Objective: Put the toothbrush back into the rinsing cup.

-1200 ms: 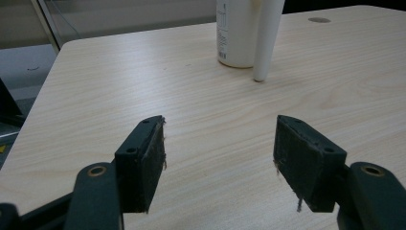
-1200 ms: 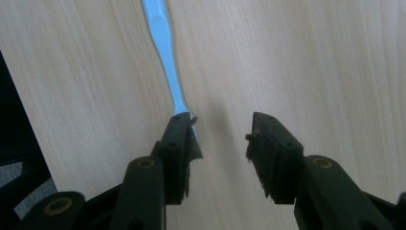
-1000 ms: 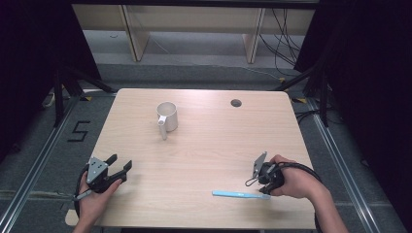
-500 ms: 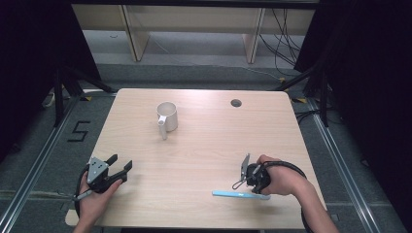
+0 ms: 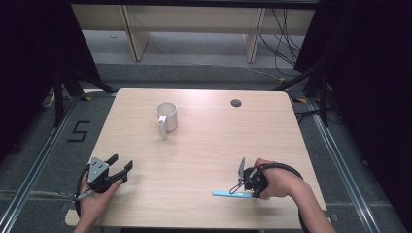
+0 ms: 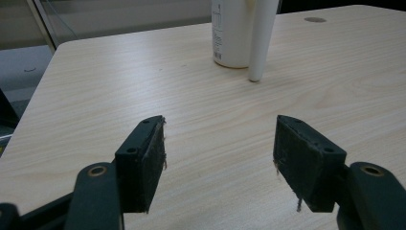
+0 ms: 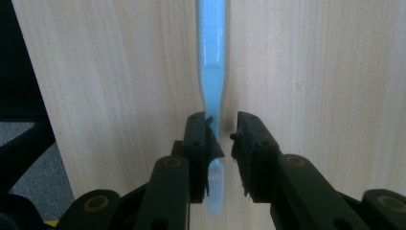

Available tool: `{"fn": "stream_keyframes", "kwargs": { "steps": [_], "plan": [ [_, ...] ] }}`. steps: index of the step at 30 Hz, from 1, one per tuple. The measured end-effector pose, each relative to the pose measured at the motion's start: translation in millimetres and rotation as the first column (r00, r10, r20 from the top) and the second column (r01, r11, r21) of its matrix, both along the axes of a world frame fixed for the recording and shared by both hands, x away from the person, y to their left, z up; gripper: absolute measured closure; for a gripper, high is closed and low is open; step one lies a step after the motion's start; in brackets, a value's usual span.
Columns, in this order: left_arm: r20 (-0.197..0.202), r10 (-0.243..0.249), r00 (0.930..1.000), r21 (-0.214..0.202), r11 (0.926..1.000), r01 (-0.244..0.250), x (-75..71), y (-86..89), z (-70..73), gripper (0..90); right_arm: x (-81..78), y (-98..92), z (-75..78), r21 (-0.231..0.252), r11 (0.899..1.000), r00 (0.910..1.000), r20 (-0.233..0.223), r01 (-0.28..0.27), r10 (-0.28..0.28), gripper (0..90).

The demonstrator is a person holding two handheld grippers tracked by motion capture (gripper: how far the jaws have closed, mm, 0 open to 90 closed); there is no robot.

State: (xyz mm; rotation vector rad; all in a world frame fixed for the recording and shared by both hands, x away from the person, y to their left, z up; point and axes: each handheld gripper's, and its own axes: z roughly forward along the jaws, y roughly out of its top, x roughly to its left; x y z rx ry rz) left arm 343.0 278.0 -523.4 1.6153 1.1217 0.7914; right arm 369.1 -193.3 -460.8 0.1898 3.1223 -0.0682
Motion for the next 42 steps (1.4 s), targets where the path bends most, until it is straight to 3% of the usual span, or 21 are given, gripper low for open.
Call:
{"fn": "stream_keyframes", "kwargs": {
  "steps": [8, 11, 12, 16, 18, 27, 29, 40, 42],
  "plan": [
    [0.007, 0.0, 1.0, -0.002, 1.0, 0.0, 0.5, -0.2, -0.4, 34.8, -3.4, 2.2, -4.7, -0.025, 1.0, 0.9999, -0.008, 0.009, -0.009, 75.3],
    [0.008, -0.003, 1.0, -0.007, 1.0, 0.003, 0.6, -0.1, -0.5, 34.8, -2.0, 2.8, -5.6, -0.029, 1.0, 0.9998, -0.017, -0.013, 0.013, 75.4],
    [0.006, -0.004, 1.0, -0.002, 1.0, 0.004, 0.5, 0.3, -0.4, 34.8, -3.6, 2.4, -4.5, -0.028, 0.999, 0.9998, -0.008, 0.019, -0.019, 75.6],
    [-0.001, -0.002, 1.0, 0.006, 1.0, 0.002, 0.0, 0.4, 0.1, 34.8, -3.5, 2.8, -4.9, -0.025, 0.999, 0.9995, -0.021, 0.024, -0.024, 75.6],
    [0.003, -0.003, 1.0, 0.003, 1.0, 0.003, 0.3, 0.2, -0.2, 34.8, -2.7, 5.4, -3.8, -0.03, 1.0, 1.0, -0.003, -0.005, 0.005, 75.6],
    [-0.001, -0.002, 1.0, 0.0, 1.0, 0.002, 0.1, 0.6, 0.0, 34.8, -1.7, 18.5, -3.8, -0.031, 0.999, 0.9998, -0.015, -0.016, 0.015, 75.6],
    [-0.001, -0.004, 1.0, 0.003, 1.0, 0.004, 0.2, 0.6, 0.0, 34.8, 0.5, 22.9, -2.9, -0.034, 0.998, 0.9988, -0.015, -0.047, 0.047, 75.4],
    [0.006, -0.007, 1.0, -0.003, 1.0, 0.007, 0.6, 0.6, -0.5, 34.8, 2.9, 31.8, -9.2, -0.012, 0.997, 0.9968, -0.029, -0.075, 0.075, 74.6],
    [0.005, -0.007, 1.0, -0.001, 1.0, 0.007, 0.5, 0.5, -0.4, 34.8, 1.5, 33.1, -9.3, -0.028, 0.998, 0.9979, -0.032, -0.057, 0.056, 74.6]
  ]
}}
